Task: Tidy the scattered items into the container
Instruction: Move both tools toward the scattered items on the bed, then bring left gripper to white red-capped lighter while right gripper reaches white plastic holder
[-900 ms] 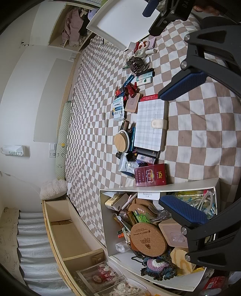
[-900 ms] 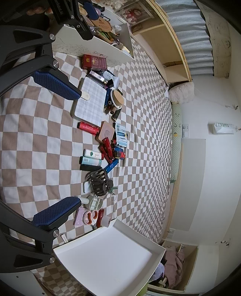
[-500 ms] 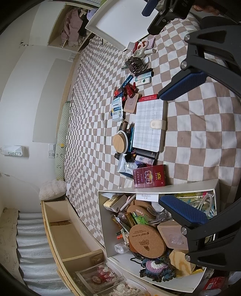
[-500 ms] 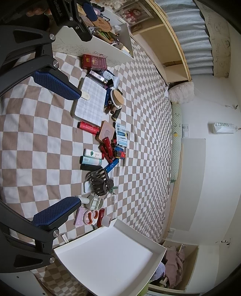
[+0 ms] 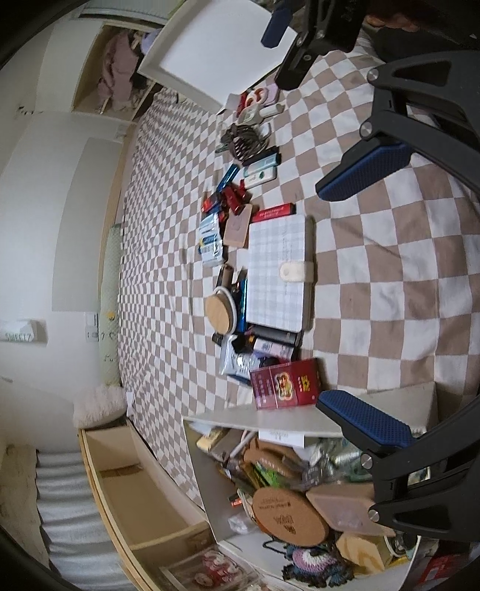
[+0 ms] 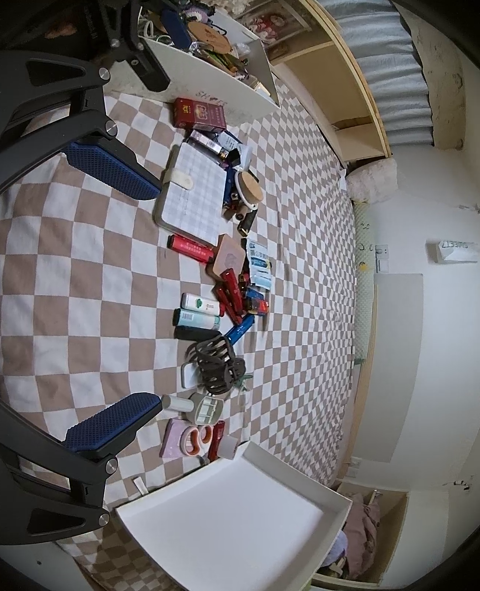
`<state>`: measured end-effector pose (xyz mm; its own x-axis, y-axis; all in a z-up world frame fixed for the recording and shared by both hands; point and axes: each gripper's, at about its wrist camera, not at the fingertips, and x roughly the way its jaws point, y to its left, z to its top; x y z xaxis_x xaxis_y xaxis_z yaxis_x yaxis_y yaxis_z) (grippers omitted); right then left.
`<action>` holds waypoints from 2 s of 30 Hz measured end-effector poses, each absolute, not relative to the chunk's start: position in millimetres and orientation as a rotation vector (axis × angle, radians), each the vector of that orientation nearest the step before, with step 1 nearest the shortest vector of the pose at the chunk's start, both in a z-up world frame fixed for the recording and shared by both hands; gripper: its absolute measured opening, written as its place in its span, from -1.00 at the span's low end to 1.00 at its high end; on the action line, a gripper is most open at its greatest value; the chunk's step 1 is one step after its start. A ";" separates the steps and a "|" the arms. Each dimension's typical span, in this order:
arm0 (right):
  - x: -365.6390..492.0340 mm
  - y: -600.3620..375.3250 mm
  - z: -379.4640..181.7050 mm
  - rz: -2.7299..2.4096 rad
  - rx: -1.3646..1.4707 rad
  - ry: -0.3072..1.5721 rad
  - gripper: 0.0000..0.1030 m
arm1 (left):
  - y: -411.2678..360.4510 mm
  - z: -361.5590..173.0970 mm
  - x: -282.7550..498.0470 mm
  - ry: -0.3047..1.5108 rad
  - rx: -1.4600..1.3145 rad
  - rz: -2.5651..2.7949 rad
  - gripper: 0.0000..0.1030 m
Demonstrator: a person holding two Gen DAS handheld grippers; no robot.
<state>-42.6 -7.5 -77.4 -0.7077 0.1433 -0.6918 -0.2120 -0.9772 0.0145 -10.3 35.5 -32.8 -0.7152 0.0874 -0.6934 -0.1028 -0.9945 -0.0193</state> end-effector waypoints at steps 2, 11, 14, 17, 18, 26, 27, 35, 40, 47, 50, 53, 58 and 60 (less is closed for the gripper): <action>-44.0 -4.7 -82.8 2.737 -1.096 0.150 1.00 | 40.3 -37.7 -13.0 0.040 -1.142 2.801 0.99; -48.3 13.4 -110.1 2.777 -1.039 0.209 1.00 | 52.3 -65.1 -31.0 -0.028 -1.231 2.699 0.99; -52.3 20.4 -121.0 2.750 -1.055 0.231 1.00 | 57.9 -74.5 -34.7 0.005 -1.240 2.695 0.99; -56.9 28.8 -134.7 2.744 -1.110 0.272 1.00 | 63.6 -82.0 -37.1 0.057 -1.232 2.702 0.99; -58.3 32.2 -139.7 2.734 -1.131 0.288 1.00 | 64.6 -84.3 -38.0 0.058 -1.232 2.696 0.99; -66.9 77.1 -163.7 2.584 -1.190 0.321 1.00 | 73.0 -111.7 -50.4 0.051 -1.325 2.594 0.99; -67.5 85.1 -165.4 2.561 -1.192 0.331 1.00 | 74.3 -114.9 -51.7 0.052 -1.335 2.578 0.99; -93.0 144.3 -180.5 2.489 -1.270 0.491 0.55 | 85.3 -122.9 -62.5 -0.090 -1.331 2.438 0.69; -114.5 156.9 -201.7 2.465 -1.327 0.596 -0.03 | 101.9 -117.4 -75.8 -0.127 -1.293 2.372 0.49; -130.1 162.4 -209.4 2.451 -1.279 0.557 -0.35 | 141.1 -116.5 -110.9 -0.082 -1.254 2.326 0.35; -128.5 168.1 -214.8 2.451 -1.259 0.591 -0.50 | 157.1 -118.5 -128.9 -0.067 -1.257 2.321 0.16; -125.1 172.6 -216.4 2.467 -1.242 0.636 -0.51 | 169.1 -124.6 -147.1 -0.067 -1.317 2.307 -0.05; -120.7 165.5 -217.6 2.482 -1.217 0.587 -0.52 | 181.8 -139.0 -166.7 -0.099 -1.379 2.284 -0.19; -118.0 162.6 -217.7 2.488 -1.218 0.571 -0.53 | 186.5 -141.2 -170.3 -0.085 -1.383 2.281 -0.19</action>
